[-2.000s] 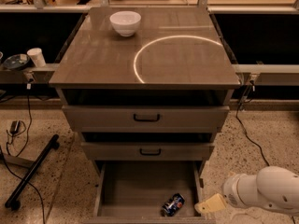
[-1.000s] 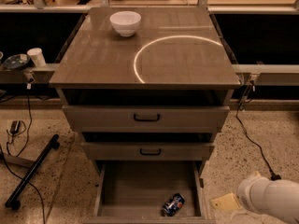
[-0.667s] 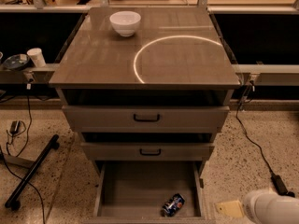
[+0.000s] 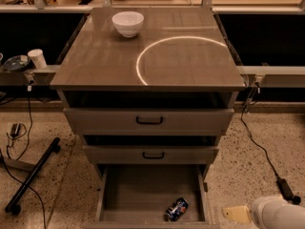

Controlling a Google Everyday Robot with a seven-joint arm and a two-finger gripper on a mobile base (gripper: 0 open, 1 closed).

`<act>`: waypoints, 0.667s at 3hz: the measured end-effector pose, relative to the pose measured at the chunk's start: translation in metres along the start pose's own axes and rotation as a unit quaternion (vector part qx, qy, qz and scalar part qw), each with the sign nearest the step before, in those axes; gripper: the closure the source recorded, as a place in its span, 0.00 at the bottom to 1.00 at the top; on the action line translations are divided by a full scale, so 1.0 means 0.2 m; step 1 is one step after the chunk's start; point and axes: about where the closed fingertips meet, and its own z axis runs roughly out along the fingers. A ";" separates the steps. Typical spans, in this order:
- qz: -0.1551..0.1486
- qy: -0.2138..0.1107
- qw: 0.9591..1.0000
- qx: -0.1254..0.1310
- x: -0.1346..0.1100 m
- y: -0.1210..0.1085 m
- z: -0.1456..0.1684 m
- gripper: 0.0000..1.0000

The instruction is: Pick pepsi can from bottom drawer and place on counter

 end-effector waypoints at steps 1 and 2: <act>-0.011 -0.006 1.000 -0.009 -0.09 0.04 0.04 0.00; -0.020 -0.013 1.000 -0.017 -0.21 0.07 0.10 0.00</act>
Offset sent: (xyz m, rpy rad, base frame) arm 0.0745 0.0296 -0.0007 0.0233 -0.0246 0.0823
